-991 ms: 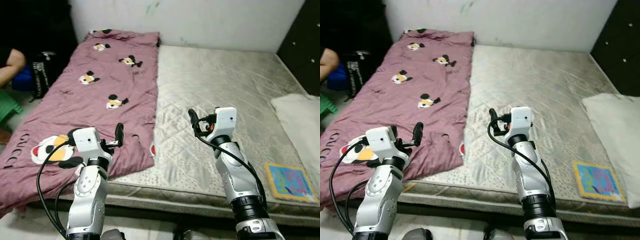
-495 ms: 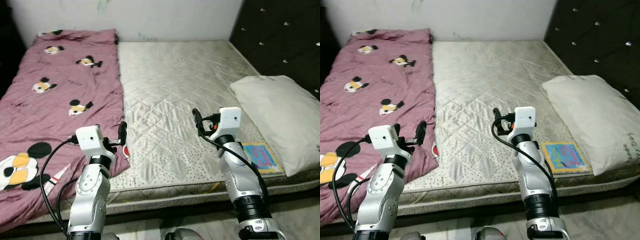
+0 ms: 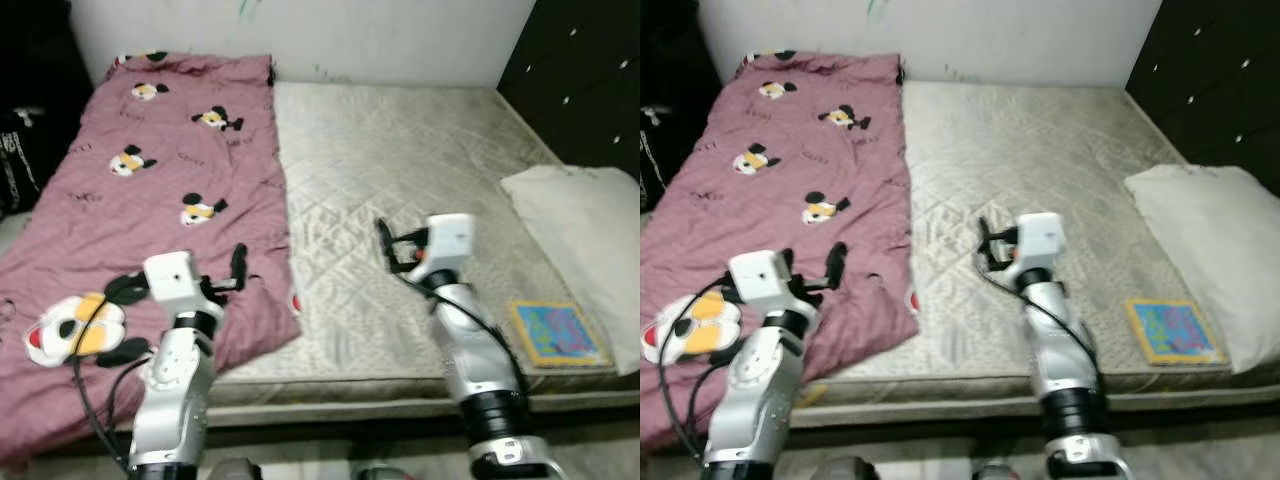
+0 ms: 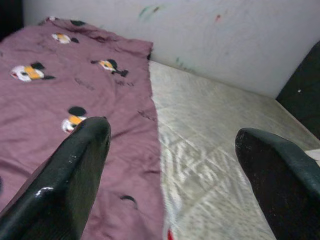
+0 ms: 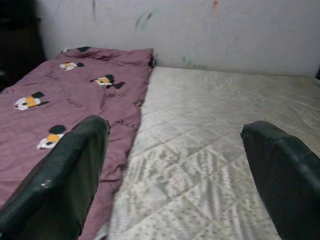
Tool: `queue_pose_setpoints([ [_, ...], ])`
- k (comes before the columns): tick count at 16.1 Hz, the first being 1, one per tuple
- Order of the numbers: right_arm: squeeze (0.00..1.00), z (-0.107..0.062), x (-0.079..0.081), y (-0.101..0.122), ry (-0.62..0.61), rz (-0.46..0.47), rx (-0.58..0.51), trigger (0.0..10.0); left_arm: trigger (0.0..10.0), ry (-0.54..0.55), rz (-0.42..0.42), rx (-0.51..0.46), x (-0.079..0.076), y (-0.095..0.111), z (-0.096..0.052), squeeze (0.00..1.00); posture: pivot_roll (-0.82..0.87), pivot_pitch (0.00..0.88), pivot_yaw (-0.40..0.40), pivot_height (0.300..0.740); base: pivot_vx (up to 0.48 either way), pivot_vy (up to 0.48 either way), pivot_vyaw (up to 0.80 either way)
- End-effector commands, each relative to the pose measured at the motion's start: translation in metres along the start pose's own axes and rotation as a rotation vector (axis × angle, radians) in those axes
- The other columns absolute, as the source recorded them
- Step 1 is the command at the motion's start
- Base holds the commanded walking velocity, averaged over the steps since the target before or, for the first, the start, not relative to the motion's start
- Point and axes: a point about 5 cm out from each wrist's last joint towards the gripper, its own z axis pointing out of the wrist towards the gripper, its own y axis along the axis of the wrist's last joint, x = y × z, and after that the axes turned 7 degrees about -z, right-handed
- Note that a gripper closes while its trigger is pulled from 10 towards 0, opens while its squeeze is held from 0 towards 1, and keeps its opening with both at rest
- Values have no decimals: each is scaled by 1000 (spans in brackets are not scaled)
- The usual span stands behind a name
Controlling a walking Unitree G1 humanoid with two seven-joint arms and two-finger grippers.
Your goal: Clean up the room
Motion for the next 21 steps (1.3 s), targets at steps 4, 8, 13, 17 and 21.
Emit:
queue_pose_setpoints([
  [4,0,-1,-12,0,-31,-17,7,10000,10000,-14,-15,20,-7,-4,1,0,-70,24,-35,740,0,480,0],
  [8,0,-1,-12,0,-29,-19,9,10000,10000,-11,-14,30,-7,-5,2,0,-71,23,-35,740,0,480,0],
  [13,0,-2,-12,-1,-24,-24,15,10000,10000,-39,-18,2,-10,-2,1,0,-72,23,-34,740,0,288,0],
  [17,0,-1,-11,-2,-20,-28,17,10000,10000,-77,-35,-5,-12,0,0,0,-72,23,-33,740,0,0,0],
  [21,0,-1,-10,-2,-18,-32,18,10000,10000,-93,-35,-9,-13,0,0,0,-72,22,-32,740,151,0,0],
])
